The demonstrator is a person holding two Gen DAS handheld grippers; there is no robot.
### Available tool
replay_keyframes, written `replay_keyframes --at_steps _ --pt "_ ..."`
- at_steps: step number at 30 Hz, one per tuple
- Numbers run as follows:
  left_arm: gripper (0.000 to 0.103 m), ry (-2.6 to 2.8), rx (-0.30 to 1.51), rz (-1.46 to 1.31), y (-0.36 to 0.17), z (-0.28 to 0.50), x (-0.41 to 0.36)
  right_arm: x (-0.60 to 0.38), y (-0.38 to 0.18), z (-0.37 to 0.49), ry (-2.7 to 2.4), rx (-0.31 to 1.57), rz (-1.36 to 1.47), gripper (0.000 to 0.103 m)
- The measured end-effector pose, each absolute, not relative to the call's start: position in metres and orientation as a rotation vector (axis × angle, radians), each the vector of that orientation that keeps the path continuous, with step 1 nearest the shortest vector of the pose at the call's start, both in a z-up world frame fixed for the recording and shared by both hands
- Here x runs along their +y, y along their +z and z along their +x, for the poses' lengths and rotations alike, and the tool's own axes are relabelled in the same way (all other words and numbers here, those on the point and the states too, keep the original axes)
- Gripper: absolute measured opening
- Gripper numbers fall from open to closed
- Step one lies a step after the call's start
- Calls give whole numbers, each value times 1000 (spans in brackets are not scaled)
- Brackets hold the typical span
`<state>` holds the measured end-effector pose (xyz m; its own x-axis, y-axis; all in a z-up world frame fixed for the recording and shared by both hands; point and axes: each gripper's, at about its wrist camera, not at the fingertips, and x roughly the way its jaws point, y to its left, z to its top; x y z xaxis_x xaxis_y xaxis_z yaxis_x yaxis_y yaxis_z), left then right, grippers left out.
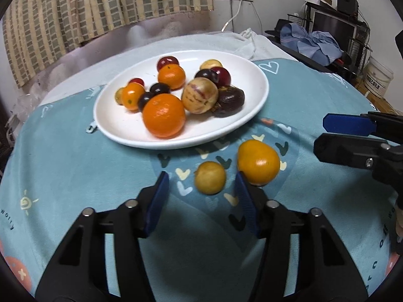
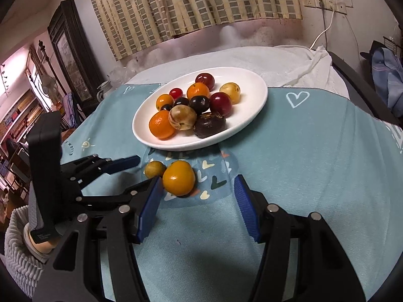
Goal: Organize fruits
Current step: 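Grasp a small yellow-green fruit with left gripper while right gripper grasps a tangerine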
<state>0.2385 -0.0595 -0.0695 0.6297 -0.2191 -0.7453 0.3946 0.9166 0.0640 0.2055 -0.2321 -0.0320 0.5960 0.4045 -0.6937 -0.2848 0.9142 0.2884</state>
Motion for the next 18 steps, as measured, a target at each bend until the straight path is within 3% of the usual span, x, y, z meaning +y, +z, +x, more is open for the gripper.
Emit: replay_keyframes --at_steps 7,10,18 --pt "41 -389 862 241 -76 247 -66 -231 -34 206 406 855 142 59" --pt "27 -396 858 220 -75 248 -64 -230 -37 207 402 867 132 59" --pt "27 -331 787 122 -45 224 -22 -215 -42 204 411 848 47 59"
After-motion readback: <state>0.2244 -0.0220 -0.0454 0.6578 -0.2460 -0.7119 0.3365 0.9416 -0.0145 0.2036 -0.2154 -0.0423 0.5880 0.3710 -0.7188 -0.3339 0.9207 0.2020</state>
